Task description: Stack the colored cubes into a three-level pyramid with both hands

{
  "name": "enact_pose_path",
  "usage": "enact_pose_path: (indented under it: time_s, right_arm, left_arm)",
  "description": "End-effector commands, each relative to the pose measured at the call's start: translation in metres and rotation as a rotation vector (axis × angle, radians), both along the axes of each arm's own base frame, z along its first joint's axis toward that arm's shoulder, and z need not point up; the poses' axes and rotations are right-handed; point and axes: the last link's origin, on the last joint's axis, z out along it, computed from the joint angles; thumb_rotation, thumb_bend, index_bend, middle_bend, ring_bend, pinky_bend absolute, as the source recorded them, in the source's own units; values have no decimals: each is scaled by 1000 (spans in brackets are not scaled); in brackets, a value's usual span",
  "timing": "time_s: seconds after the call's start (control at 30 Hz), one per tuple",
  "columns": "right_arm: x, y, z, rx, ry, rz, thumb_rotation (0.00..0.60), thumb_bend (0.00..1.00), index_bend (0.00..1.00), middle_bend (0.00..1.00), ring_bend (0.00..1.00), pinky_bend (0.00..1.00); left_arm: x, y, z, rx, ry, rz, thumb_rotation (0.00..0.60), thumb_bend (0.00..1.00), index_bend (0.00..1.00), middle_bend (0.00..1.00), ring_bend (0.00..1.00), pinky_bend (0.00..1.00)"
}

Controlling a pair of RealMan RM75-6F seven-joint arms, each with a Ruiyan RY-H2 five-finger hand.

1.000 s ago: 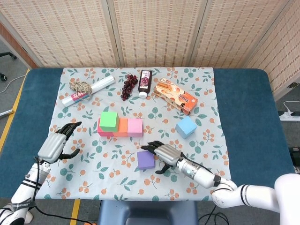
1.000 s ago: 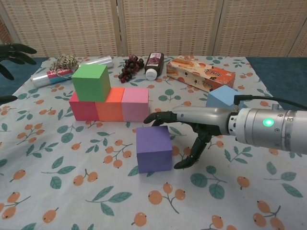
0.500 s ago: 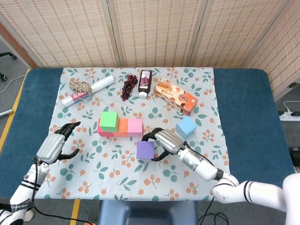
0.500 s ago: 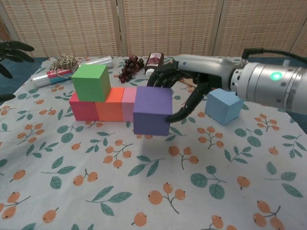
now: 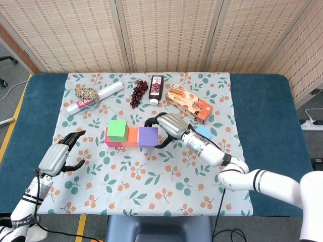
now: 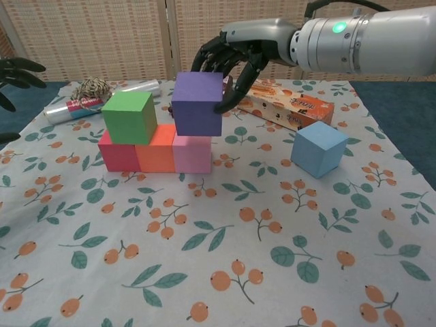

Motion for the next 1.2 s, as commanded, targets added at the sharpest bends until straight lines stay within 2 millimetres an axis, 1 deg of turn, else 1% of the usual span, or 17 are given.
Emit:
enact_pose_path:
  time_s: [0.03,0.4,0.8,1.03,1.2]
  right_arm:
    - [6,-12,-8,15,7,-19,600,113,411,417,257,192]
    - [17,-36,-24,46,26,-51,600,113,392,417,222,183]
    - [28,-48,-41,78,33,-63,600,113,368,416,197,163]
    - [30,-52,-47,89,34,-68,600,113,357,412,193,161]
    - [29,-54,-49,92,44,-68,600,113,313,384,161,138]
  left_arm:
    - [-1,0,1,2,0,4,600,308,76,135,115,287]
    - [-4,0,2,7,-11,20,600,309,76,135,114,285]
    - [-2,2,1,2,-10,20,600,309,76,138,114,285]
    - [-4,4,-1,-4,-11,28,600,309,76,138,115,284]
    - [-4,4,-1,-2,-13,28,600,309,76,137,114,283]
